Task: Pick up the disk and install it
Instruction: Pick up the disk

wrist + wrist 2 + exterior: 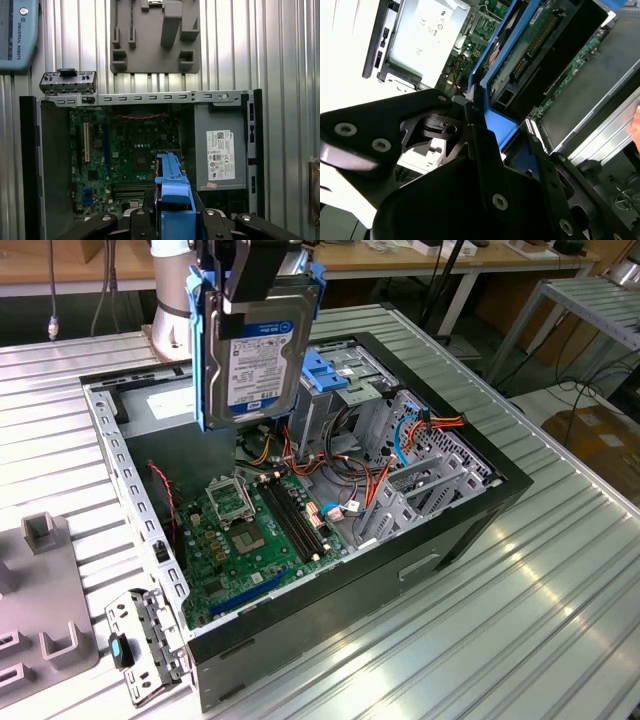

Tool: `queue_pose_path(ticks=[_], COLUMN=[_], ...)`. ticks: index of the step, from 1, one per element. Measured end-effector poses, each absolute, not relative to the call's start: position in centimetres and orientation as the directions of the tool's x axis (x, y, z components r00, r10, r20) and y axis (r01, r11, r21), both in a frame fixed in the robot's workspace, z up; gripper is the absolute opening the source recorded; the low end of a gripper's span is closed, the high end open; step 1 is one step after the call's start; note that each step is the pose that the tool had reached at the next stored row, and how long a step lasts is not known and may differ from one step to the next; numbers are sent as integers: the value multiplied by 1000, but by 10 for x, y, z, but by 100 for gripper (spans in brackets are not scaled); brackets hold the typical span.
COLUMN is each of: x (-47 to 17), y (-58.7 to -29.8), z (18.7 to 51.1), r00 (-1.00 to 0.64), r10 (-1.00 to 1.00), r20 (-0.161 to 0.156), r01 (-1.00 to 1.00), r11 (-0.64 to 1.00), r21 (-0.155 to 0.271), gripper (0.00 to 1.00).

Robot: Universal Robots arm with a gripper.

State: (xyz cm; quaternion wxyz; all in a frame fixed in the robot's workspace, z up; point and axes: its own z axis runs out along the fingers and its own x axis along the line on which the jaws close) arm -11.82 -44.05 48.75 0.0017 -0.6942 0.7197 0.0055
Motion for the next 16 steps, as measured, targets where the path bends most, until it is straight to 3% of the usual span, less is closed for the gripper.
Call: queue_pose_path(ticks=[16], x=[-83], y=[-443], z=[487], r00=[-36], r10=[-999], r20=[-9], r01=[-999], r11=[36], r21=[5], gripper=[37])
